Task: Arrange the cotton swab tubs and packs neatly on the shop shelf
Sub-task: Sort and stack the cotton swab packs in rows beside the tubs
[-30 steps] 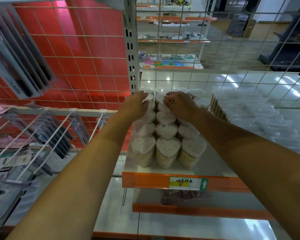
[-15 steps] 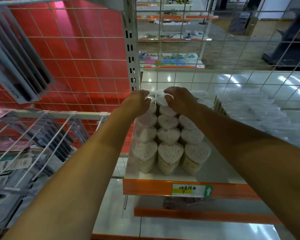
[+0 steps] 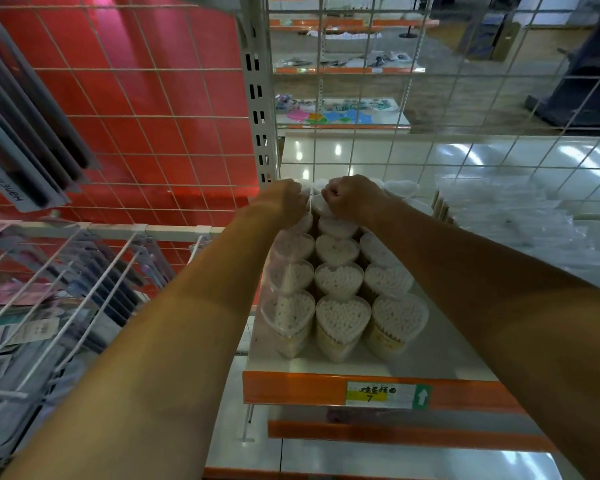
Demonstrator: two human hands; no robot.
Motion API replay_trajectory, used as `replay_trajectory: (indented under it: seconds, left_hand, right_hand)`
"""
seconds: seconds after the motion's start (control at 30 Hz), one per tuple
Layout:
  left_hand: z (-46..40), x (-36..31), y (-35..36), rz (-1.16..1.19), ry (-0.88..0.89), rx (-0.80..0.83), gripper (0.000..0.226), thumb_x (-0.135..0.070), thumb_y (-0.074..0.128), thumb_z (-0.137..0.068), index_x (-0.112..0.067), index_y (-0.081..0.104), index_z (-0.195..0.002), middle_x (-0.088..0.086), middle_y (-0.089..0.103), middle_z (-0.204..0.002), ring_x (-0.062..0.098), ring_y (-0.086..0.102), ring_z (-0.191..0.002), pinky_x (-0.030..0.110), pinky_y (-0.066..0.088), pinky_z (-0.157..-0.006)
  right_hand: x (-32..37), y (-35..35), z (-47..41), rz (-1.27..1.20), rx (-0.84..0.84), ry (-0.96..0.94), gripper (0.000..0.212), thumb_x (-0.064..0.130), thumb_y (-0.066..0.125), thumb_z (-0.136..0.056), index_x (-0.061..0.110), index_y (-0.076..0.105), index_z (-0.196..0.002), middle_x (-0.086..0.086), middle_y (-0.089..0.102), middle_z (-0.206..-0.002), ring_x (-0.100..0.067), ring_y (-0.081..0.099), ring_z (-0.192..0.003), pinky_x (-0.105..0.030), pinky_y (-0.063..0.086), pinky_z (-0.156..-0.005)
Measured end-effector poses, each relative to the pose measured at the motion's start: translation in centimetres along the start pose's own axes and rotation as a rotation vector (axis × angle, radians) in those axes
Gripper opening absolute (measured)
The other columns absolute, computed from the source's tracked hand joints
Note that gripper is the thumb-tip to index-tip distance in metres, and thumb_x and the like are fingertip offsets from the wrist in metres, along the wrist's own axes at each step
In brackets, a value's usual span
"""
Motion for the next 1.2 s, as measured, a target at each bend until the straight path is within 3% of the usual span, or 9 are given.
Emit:
replay_trajectory:
  seconds: [0.13, 0.23, 0.4, 0.5, 0.63, 0.8, 0.97, 1.07, 1.2]
  left_hand:
    - [0.1, -0.4, 0.2, -0.006, 0.022, 0.009, 0.040, -0.030, 0.028, -0.101, -0.002, 0.054, -0.112, 0.018, 0.055, -0.113, 0.024, 0.049, -0.090, 0.033, 0.037, -0.076]
    - [0.2, -0.7, -0.1, 0.017, 0.034, 0.002, 0.039, -0.030, 0.030, -0.101, -0.003, 0.051, -0.118, 0.019, 0.053, -0.122, 0.030, 0.051, -0.109, 0.039, 0.041, -0.091]
    - [0.7, -3.3, -0.4, -0.042, 0.129, -0.022, 0.043, -0.025, 0.031, -0.101, -0.005, 0.037, -0.138, 0.015, 0.035, -0.145, 0.027, 0.032, -0.134, 0.042, 0.029, -0.110]
    - [0.8, -4.1, 0.1, -0.043, 0.113, -0.034, 0.039, -0.023, 0.033, -0.100, -0.004, 0.045, -0.133, 0.014, 0.043, -0.139, 0.028, 0.040, -0.128, 0.040, 0.033, -0.106]
    - [1.2, -4.0, 0.2, -0.003, 0.100, -0.012, 0.039, -0.022, 0.034, -0.100, -0.005, 0.047, -0.132, 0.013, 0.047, -0.137, 0.028, 0.043, -0.125, 0.034, 0.033, -0.101]
    - [1.4, -5.5, -2.3, 0.038, 0.172, -0.087, 0.039, -0.024, 0.037, -0.100, -0.009, 0.043, -0.136, 0.012, 0.041, -0.144, 0.026, 0.038, -0.131, 0.034, 0.030, -0.107]
    - [1.2, -9.6, -2.6, 0.073, 0.278, -0.133, 0.034, -0.022, 0.042, -0.097, -0.012, 0.055, -0.127, 0.009, 0.052, -0.135, 0.024, 0.045, -0.126, 0.033, 0.033, -0.106]
    - [1.8, -11.5, -1.7, 0.109, 0.309, -0.148, 0.032, -0.019, 0.046, -0.096, -0.011, 0.058, -0.124, 0.011, 0.055, -0.132, 0.025, 0.048, -0.123, 0.034, 0.035, -0.105]
    - [2.9, -12.7, -1.4, 0.157, 0.317, -0.219, 0.029, -0.010, 0.046, -0.094, -0.005, 0.061, -0.118, 0.013, 0.058, -0.126, 0.025, 0.052, -0.118, 0.032, 0.038, -0.101]
  right_hand:
    - [0.1, 0.2, 0.0, -0.044, 0.010, 0.018, 0.039, 0.028, 0.034, -0.099, 0.002, 0.059, -0.115, -0.016, 0.060, -0.117, -0.025, 0.054, -0.105, -0.032, 0.037, -0.090]
    - [-0.7, -1.4, 0.5, -0.182, -0.078, 0.029, 0.037, 0.024, 0.037, -0.098, 0.002, 0.058, -0.120, -0.016, 0.059, -0.122, -0.026, 0.054, -0.112, -0.034, 0.039, -0.097]
    - [-4.4, -4.0, 1.7, -0.107, -0.219, 0.092, 0.041, 0.029, 0.037, -0.097, 0.002, 0.067, -0.101, -0.018, 0.067, -0.102, -0.028, 0.060, -0.093, -0.035, 0.045, -0.084]
    - [-5.1, -3.1, 2.4, -0.047, -0.133, 0.114, 0.047, 0.034, 0.035, -0.099, -0.001, 0.067, -0.100, -0.020, 0.065, -0.100, -0.029, 0.058, -0.091, -0.031, 0.041, -0.078]
    - [-5.1, -2.9, 2.7, -0.043, -0.049, 0.096, 0.048, 0.035, 0.032, -0.100, 0.002, 0.064, -0.111, -0.019, 0.064, -0.110, -0.029, 0.057, -0.101, -0.032, 0.040, -0.082]
    - [-7.6, -7.6, 4.3, -0.218, -0.305, 0.121, 0.030, 0.015, 0.045, -0.094, 0.004, 0.060, -0.118, -0.014, 0.061, -0.121, -0.025, 0.056, -0.110, -0.028, 0.040, -0.092]
    - [-9.4, -8.7, 6.4, -0.116, -0.207, 0.059, 0.024, 0.007, 0.058, -0.083, 0.005, 0.062, -0.106, -0.013, 0.063, -0.101, -0.020, 0.057, -0.087, -0.034, 0.049, -0.082]
    - [-9.4, -8.0, 7.3, -0.034, -0.156, -0.018, 0.025, 0.015, 0.064, -0.082, 0.006, 0.063, -0.105, -0.012, 0.061, -0.102, -0.017, 0.055, -0.087, -0.029, 0.046, -0.077]
    - [-10.4, -5.8, 8.0, 0.067, -0.007, -0.002, 0.045, 0.039, 0.069, -0.079, 0.012, 0.058, -0.113, -0.008, 0.049, -0.115, -0.015, 0.044, -0.091, -0.029, 0.039, -0.079]
Point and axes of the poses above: each hand's wrist, its own z-axis away from the middle knuckle, its own y-axis out of the palm, x = y × z, the point moved 9 cm from there along -z, towards the middle knuckle
